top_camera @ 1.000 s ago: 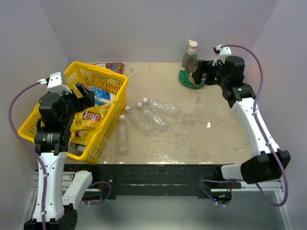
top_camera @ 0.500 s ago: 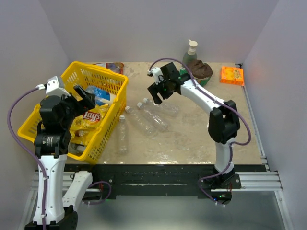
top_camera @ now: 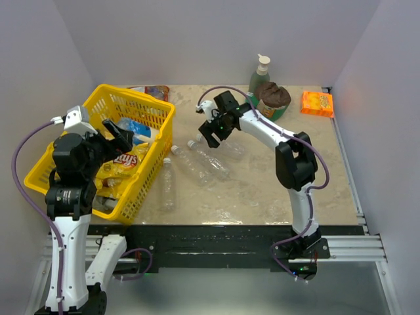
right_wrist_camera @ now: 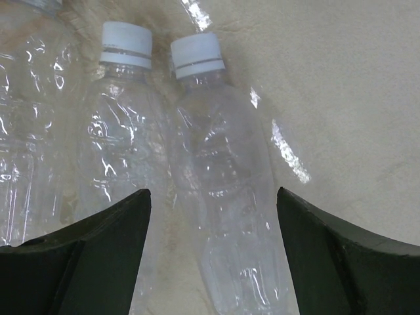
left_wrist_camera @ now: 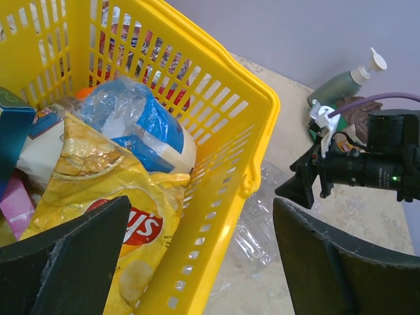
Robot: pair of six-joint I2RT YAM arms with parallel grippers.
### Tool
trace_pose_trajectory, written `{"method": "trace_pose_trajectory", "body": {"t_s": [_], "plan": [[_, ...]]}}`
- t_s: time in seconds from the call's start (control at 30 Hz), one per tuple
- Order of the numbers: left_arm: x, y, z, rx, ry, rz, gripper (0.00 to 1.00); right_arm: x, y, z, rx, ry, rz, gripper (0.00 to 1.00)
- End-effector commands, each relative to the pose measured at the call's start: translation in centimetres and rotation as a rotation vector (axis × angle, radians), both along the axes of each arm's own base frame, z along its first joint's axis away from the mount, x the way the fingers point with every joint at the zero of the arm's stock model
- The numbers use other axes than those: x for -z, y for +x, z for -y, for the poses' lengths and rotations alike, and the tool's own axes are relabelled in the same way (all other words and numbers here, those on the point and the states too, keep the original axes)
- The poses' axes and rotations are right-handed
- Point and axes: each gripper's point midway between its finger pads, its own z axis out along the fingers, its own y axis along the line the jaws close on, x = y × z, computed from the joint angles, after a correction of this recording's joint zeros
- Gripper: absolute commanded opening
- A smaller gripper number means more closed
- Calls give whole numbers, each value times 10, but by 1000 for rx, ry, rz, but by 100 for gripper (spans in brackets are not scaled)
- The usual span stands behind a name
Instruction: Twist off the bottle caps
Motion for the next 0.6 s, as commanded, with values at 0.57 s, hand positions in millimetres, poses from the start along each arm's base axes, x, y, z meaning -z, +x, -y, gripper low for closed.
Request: {"method": "trace_pose_trajectory", "body": {"t_s": [0.57], "plan": [[-28, -8, 21, 155, 36, 66, 95, 23, 32, -25, -59, -31, 86, 59]]}}
